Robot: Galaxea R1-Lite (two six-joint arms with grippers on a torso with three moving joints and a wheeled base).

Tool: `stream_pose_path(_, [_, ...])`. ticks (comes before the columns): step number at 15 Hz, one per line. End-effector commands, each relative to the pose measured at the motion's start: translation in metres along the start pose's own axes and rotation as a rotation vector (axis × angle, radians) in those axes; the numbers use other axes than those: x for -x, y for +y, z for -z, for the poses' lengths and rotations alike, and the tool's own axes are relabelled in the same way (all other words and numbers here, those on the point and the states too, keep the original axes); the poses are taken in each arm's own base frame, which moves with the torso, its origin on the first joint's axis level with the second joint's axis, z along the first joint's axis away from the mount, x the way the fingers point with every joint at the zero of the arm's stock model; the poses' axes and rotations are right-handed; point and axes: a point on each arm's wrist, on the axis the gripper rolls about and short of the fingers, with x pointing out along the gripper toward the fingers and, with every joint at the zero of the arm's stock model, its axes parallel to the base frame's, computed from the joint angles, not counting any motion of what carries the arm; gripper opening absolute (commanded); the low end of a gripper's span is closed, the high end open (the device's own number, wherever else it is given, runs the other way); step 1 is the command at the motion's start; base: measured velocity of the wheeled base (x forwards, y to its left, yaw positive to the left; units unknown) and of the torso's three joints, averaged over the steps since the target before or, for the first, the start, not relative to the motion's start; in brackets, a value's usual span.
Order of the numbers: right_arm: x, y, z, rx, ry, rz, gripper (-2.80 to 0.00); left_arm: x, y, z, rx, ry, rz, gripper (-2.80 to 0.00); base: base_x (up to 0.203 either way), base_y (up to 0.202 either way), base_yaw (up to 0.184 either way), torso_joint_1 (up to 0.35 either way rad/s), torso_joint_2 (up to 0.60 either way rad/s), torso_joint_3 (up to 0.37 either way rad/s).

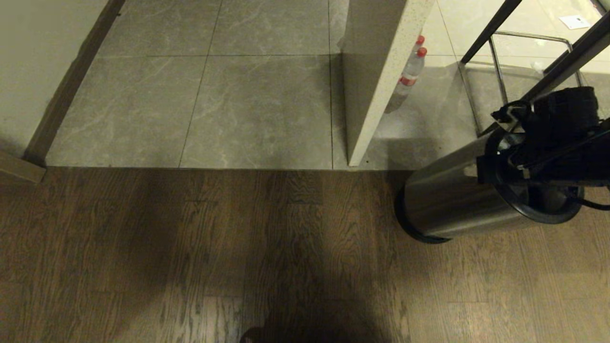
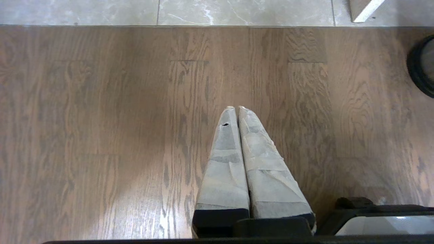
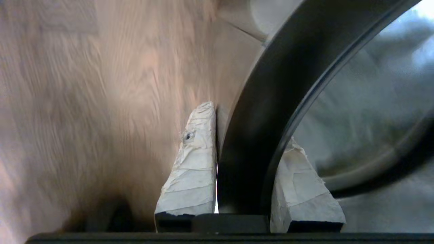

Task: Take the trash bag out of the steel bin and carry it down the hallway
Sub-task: Place the outer trash can on the ground

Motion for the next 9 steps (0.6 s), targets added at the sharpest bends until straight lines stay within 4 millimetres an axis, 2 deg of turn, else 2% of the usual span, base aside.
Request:
stream_pose_path(1, [0.029, -0.002, -0.007, -0.003, -0.060, 0.008, -2.80, 0.000, 0.000, 0.000, 0.000, 0.000, -0.001, -2.80, 0.000, 0.000, 0.000, 0.000, 0.00, 0.000])
stream_pose_path(6, [0.039, -0.002, -0.008, -0.002, -0.079, 0.004, -2.80, 0.000, 0.000, 0.000, 0.000, 0.000, 0.000, -2.80, 0.000, 0.000, 0.000, 0.000, 0.00, 0.000])
stream_pose_path(8, [0.057, -0.002, -0.010, -0.003, -0.102, 0.004, -2.80, 0.000, 0.000, 0.000, 0.000, 0.000, 0.000, -2.80, 0.000, 0.000, 0.000, 0.000, 0.00, 0.000])
stream_pose_path(9, [0.059, -0.002, -0.009, -0.004, -0.100, 0.004, -2.80, 0.000, 0.000, 0.000, 0.000, 0.000, 0.000, -2.80, 0.000, 0.000, 0.000, 0.000, 0.00, 0.000])
